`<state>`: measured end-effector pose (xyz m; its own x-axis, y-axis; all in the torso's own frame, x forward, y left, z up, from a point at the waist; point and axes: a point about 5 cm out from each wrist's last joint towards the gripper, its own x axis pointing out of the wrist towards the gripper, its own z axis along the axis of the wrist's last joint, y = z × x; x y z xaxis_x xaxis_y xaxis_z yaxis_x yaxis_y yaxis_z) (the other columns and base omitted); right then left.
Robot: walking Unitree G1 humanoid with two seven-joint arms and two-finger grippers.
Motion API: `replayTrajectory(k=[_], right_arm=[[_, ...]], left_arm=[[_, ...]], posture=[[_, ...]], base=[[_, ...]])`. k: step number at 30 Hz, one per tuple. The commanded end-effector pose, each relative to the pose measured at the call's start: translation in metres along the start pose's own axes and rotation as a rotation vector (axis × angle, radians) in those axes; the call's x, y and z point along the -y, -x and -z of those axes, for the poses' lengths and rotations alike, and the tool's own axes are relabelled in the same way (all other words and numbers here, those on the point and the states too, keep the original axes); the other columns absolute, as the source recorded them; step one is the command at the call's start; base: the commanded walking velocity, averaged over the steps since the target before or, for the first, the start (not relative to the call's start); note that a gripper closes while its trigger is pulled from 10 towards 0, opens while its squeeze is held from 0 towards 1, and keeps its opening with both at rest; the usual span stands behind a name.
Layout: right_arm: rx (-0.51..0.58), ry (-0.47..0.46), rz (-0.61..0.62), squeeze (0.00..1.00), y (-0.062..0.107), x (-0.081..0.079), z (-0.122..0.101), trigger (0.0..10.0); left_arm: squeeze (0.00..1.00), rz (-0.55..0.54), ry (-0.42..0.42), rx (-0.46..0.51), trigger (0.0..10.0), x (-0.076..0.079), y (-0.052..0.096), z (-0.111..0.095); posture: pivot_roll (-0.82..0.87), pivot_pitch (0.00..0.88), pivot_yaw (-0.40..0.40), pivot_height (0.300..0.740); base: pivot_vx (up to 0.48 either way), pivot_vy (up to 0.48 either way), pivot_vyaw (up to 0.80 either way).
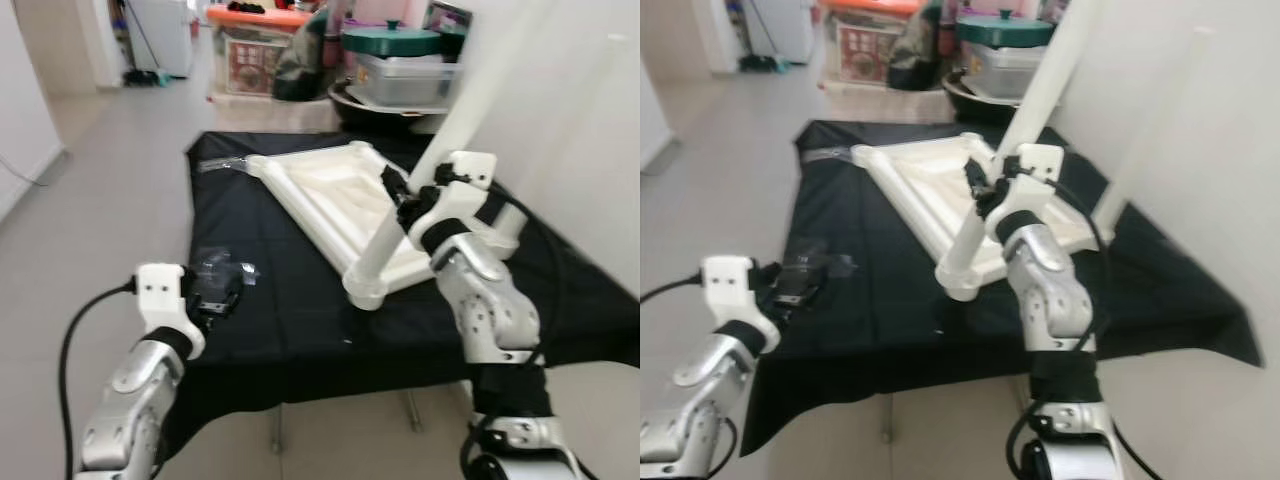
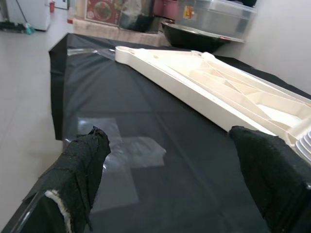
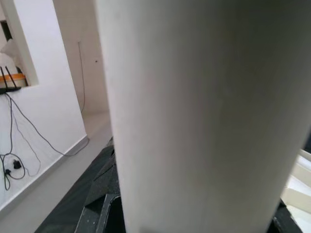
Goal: Building children table
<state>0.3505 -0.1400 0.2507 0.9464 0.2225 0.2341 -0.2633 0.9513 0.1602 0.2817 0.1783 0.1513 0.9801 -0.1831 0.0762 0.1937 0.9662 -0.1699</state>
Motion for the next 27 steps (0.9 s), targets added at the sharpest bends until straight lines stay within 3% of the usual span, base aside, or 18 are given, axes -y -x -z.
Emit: replayTrajectory(k=[1, 4, 13, 21, 27], right_arm=[[0.032, -0.005, 0.018, 0.00, 0.0005, 0.0052, -0.0059, 10.0], [0.038, 0.000, 0.022, 0.00, 0.0009, 0.0053, -0.0067, 10.0], [0.044, 0.024, 0.025, 0.00, 0.0010, 0.0041, -0.0063, 10.0], [0.044, 0.042, 0.014, 0.00, 0.0006, 0.0043, -0.0069, 10.0], [0.045, 0.076, -0.073, 0.00, -0.0018, 0.0063, -0.0142, 10.0]], left_arm=[[0.00, 0.018, 0.013, 0.006, 10.0, 0.0024, -0.0028, -0.0012], [0.00, 0.024, 0.015, 0.009, 10.0, 0.0030, -0.0034, -0.0028], [0.00, 0.033, 0.005, 0.016, 10.0, 0.0040, -0.0058, -0.0047], [0.00, 0.022, 0.005, 0.021, 10.0, 0.0046, -0.0060, -0.0050], [0.00, 0.040, -0.014, 0.001, 10.0, 0.0088, -0.0038, 0.0003]], posture=[[0.05, 0.000, -0.079, 0.740], [0.05, 0.000, -0.079, 0.740], [0.05, 0.000, -0.076, 0.740], [0.05, 0.000, -0.076, 0.740], [0.05, 0.000, -0.080, 0.740]], base=[[0.244, 0.000, -0.80], [0.290, 0.000, -0.80], [0.356, 0.000, 0.00], [0.000, 0.000, 0.00], [0.000, 0.000, 0.00]])
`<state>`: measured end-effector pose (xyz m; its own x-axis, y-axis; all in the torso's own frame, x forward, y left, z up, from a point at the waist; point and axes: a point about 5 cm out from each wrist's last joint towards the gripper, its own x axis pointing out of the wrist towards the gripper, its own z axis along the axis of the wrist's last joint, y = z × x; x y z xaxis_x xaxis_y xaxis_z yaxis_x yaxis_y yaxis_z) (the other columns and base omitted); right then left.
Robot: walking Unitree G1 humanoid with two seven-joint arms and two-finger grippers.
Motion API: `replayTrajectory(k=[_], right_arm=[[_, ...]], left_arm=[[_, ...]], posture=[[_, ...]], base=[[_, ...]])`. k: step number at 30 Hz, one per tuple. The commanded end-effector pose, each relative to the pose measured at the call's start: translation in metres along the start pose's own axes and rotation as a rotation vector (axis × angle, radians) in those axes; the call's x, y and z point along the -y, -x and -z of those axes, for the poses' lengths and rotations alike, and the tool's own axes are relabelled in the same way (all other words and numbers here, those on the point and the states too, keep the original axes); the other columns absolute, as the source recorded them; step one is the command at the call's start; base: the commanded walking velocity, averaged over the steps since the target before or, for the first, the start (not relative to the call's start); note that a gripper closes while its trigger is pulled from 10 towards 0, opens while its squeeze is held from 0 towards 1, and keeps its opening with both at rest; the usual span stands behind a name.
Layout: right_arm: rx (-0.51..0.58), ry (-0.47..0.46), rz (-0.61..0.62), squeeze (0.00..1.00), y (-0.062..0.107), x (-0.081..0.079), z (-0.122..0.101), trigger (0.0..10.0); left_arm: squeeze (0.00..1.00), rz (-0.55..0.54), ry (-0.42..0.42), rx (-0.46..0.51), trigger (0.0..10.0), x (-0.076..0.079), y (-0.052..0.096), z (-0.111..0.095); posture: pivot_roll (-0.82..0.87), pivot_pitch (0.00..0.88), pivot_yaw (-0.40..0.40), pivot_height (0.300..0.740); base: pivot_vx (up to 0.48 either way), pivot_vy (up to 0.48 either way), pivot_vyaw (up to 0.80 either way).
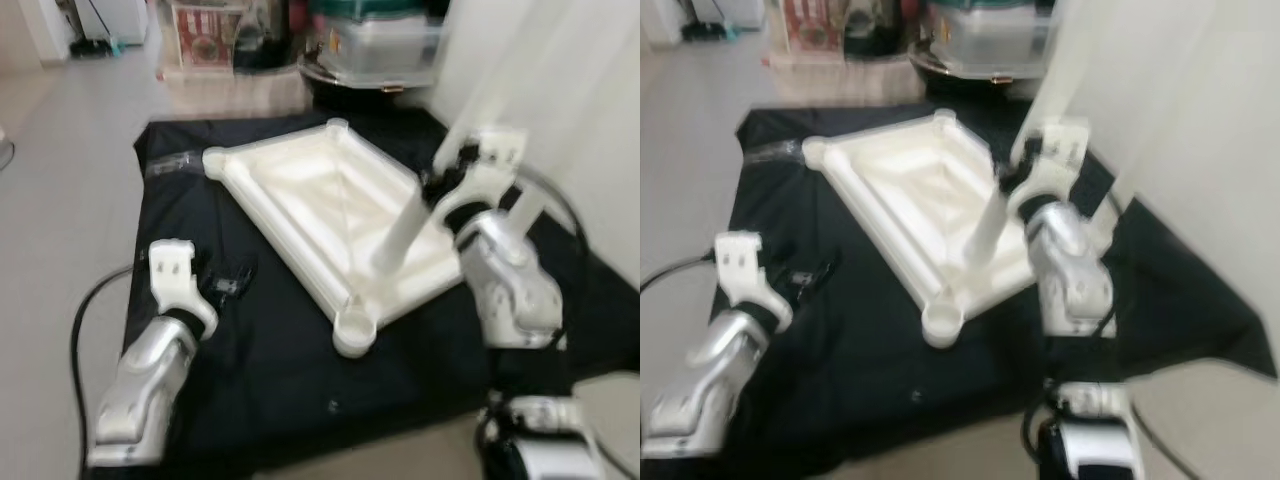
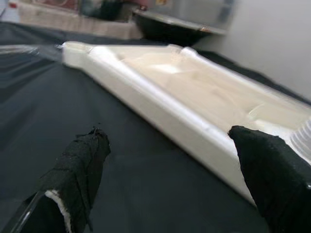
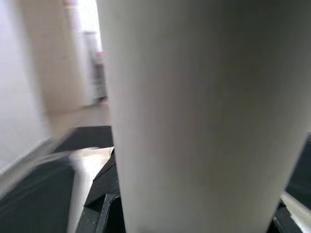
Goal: Building children table
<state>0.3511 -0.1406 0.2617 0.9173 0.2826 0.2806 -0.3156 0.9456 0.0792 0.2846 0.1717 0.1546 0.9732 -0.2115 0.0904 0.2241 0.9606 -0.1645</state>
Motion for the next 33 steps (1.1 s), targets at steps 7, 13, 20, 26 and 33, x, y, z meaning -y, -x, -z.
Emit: replayTrajectory(k=[7, 13, 20, 26, 33], right_arm=[[-0.022, 0.059, -0.306, 0.00, 0.005, -0.008, -0.015, 10.0], [-0.061, 0.115, -0.427, 0.00, 0.010, -0.012, -0.017, 10.0], [-0.111, 0.120, -0.499, 0.00, 0.019, -0.024, -0.003, 10.0], [-0.137, 0.096, -0.487, 0.00, 0.024, -0.034, 0.013, 10.0], [-0.157, 0.090, -0.458, 0.00, 0.034, -0.038, 0.025, 10.0]], left_arm=[[0.00, 0.015, -0.013, -0.016, 10.0, 0.004, 0.001, 0.005], [0.00, 0.007, -0.011, -0.022, 10.0, 0.003, 0.002, 0.006], [0.00, 0.002, -0.006, -0.034, 10.0, 0.004, 0.003, 0.010], [0.00, 0.000, -0.005, -0.035, 10.0, 0.003, 0.003, 0.010], [0.00, -0.015, -0.008, -0.042, 10.0, -0.001, 0.003, 0.010]], posture=[[0.05, 0.000, -0.089, 0.740], [0.05, 0.000, -0.095, 0.740], [0.05, 0.000, -0.096, 0.740], [0.05, 0.000, -0.091, 0.740], [0.05, 0.000, -0.088, 0.740]], base=[[0.000, 0.000, 0.00], [0.000, 0.000, 0.00], [0.000, 0.000, 0.00], [0.000, 0.000, 0.00], [0.000, 0.000, 0.00]])
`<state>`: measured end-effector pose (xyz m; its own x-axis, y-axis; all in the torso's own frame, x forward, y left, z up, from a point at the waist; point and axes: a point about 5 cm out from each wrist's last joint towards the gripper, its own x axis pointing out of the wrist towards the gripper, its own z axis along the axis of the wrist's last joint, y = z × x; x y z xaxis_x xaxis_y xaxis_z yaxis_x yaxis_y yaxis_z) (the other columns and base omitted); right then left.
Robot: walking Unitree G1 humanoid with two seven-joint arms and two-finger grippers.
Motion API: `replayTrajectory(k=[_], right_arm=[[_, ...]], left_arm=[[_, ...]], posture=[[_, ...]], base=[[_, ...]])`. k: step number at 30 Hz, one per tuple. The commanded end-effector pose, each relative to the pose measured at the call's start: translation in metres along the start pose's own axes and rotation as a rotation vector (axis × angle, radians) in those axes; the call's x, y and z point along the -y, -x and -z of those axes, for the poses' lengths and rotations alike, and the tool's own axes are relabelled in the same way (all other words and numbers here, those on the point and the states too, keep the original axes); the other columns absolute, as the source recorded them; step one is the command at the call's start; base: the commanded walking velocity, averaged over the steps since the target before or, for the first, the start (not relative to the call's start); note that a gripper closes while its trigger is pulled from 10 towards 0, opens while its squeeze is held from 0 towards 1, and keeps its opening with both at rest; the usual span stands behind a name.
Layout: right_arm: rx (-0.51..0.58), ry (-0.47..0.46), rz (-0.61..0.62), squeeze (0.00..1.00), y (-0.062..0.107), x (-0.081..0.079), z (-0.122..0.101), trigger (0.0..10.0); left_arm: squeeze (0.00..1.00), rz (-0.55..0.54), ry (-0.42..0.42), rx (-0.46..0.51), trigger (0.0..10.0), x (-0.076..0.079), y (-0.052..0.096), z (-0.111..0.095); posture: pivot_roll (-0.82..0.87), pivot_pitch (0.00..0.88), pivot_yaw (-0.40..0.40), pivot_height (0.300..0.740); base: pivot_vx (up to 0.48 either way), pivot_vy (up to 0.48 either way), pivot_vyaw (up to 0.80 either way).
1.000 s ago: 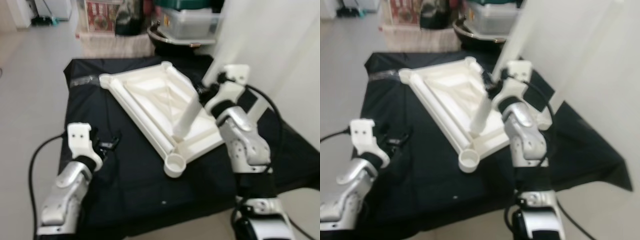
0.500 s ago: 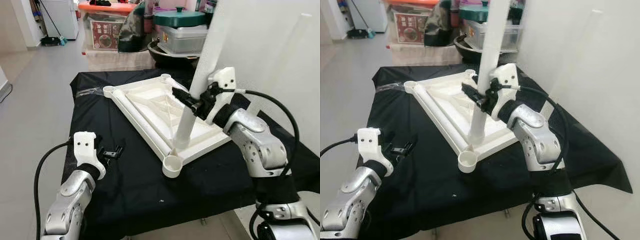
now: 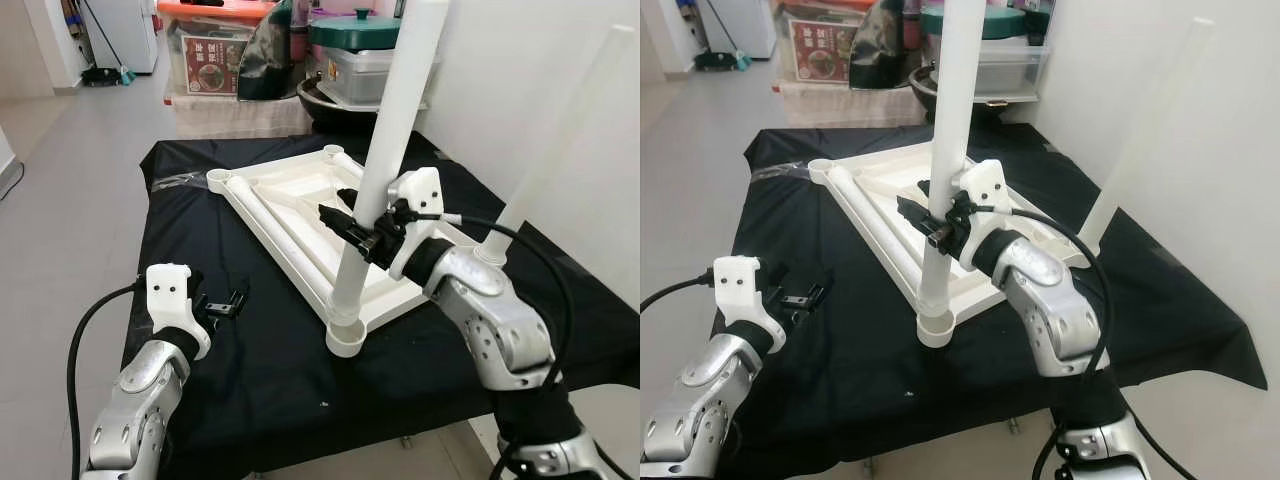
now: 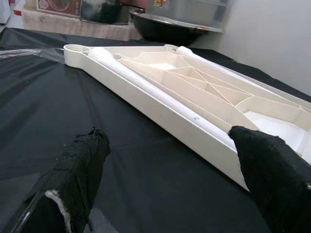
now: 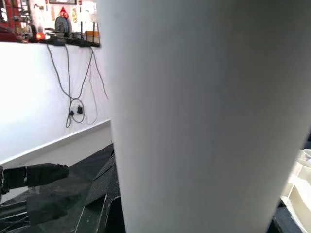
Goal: Building children table
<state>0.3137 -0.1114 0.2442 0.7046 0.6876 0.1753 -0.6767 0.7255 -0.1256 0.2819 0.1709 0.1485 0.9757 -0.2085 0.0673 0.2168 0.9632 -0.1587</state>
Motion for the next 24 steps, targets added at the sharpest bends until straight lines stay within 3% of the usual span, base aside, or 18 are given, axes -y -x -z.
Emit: replayTrajectory(k=[1, 16, 24], right_arm=[[-0.061, -0.021, 0.009, 0.00, 0.003, -0.003, 0.014, 10.0], [-0.097, -0.069, 0.098, 0.00, 0.030, -0.014, 0.032, 10.0], [-0.110, -0.081, 0.092, 0.00, 0.030, -0.022, 0.039, 10.0]], left_arm=[[0.00, -0.008, -0.001, -0.020, 10.0, -0.001, 0.000, 0.004], [0.00, -0.014, -0.018, -0.030, 10.0, -0.009, -0.002, 0.002], [0.00, -0.004, -0.025, -0.029, 10.0, -0.009, -0.006, 0.002]], posture=[[0.05, 0.000, -0.087, 0.740], [0.03, 0.000, -0.056, 0.740], [0.04, 0.000, -0.059, 0.740]], base=[[0.000, 0.000, 0.00], [0.000, 0.000, 0.00], [0.000, 0.000, 0.00]])
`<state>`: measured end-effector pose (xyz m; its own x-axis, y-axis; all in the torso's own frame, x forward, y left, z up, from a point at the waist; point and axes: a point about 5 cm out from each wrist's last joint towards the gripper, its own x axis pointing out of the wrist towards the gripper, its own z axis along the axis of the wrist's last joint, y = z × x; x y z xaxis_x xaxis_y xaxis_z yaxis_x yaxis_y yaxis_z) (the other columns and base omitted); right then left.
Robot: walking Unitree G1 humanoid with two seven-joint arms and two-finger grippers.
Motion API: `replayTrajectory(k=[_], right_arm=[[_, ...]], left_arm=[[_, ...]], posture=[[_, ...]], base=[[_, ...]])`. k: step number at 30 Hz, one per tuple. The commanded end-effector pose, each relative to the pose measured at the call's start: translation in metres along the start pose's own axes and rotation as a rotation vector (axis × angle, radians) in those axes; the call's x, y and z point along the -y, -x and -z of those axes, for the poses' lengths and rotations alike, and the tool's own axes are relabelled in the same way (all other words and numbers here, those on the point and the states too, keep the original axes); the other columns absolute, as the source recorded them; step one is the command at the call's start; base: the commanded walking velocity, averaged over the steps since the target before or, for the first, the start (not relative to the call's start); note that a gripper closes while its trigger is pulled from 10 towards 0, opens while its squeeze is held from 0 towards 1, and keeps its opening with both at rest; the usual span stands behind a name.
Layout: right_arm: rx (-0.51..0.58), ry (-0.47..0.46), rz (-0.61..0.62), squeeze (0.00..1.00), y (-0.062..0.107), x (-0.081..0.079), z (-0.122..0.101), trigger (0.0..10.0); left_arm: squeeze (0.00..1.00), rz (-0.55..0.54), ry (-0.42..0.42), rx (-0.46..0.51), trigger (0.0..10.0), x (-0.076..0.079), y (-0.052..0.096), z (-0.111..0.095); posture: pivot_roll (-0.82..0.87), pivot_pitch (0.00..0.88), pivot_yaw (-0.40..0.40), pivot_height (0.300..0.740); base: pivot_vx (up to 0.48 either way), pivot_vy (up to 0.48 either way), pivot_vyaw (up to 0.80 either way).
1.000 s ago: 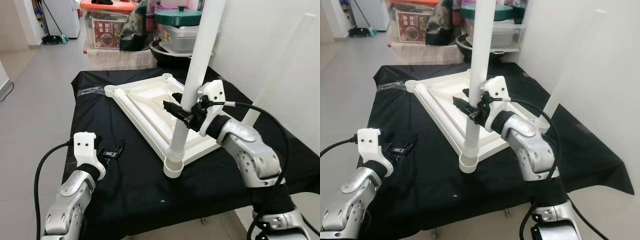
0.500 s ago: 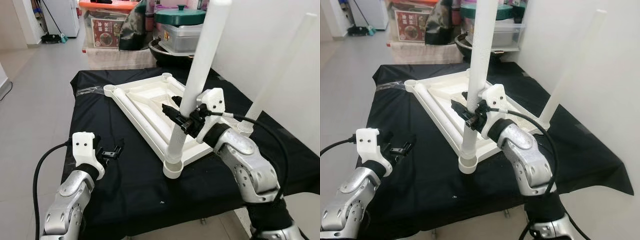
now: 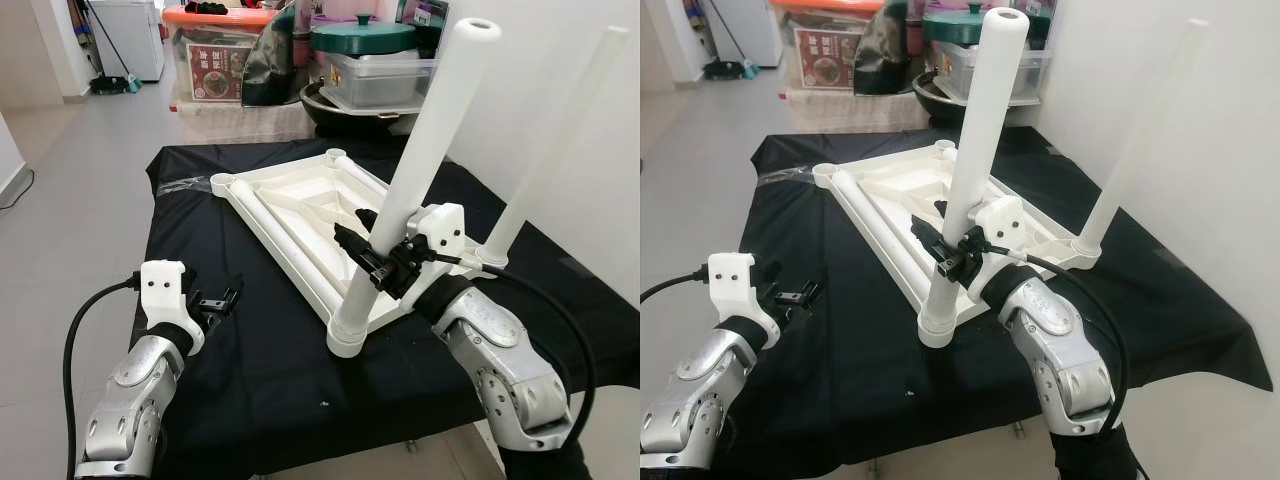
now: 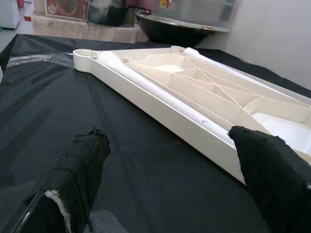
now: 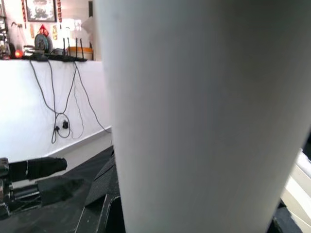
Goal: Building children table
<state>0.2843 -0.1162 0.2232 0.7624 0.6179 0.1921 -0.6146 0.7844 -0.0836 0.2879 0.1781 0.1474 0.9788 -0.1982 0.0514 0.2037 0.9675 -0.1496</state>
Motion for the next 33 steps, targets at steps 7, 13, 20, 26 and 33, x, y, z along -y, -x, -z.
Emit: replayTrajectory(k=[7, 13, 20, 26, 33], right_arm=[[-0.140, -0.048, -0.010, 0.00, 0.003, -0.007, 0.029, 10.0], [-0.145, -0.042, -0.027, 0.00, 0.004, -0.009, 0.029, 10.0], [-0.347, -0.074, -0.111, 0.00, 0.017, -0.012, 0.058, 10.0], [-0.349, -0.240, -0.054, 0.00, 0.008, 0.003, 0.056, 10.0], [-0.321, -0.359, 0.024, 0.00, -0.003, 0.019, 0.052, 10.0]], left_arm=[[0.00, -0.012, -0.023, -0.021, 10.0, -0.006, 0.002, 0.003], [0.00, -0.017, -0.021, -0.022, 10.0, -0.006, 0.002, 0.003], [0.00, -0.019, -0.022, -0.034, 10.0, -0.006, 0.002, 0.005], [0.00, -0.032, -0.023, -0.044, 10.0, -0.006, 0.001, 0.007], [0.00, -0.051, -0.018, -0.046, 10.0, -0.008, 0.002, 0.008]], posture=[[0.05, 0.000, -0.064, 0.740], [0.05, 0.000, -0.064, 0.740], [0.05, 0.000, -0.070, 0.740], [0.06, 0.000, -0.087, 0.740], [0.07, 0.000, -0.099, 0.740]], base=[[0.000, 0.000, 0.00], [0.000, 0.000, 0.00], [0.000, 0.000, 0.00], [0.000, 0.000, 0.00], [0.000, 0.000, 0.00]])
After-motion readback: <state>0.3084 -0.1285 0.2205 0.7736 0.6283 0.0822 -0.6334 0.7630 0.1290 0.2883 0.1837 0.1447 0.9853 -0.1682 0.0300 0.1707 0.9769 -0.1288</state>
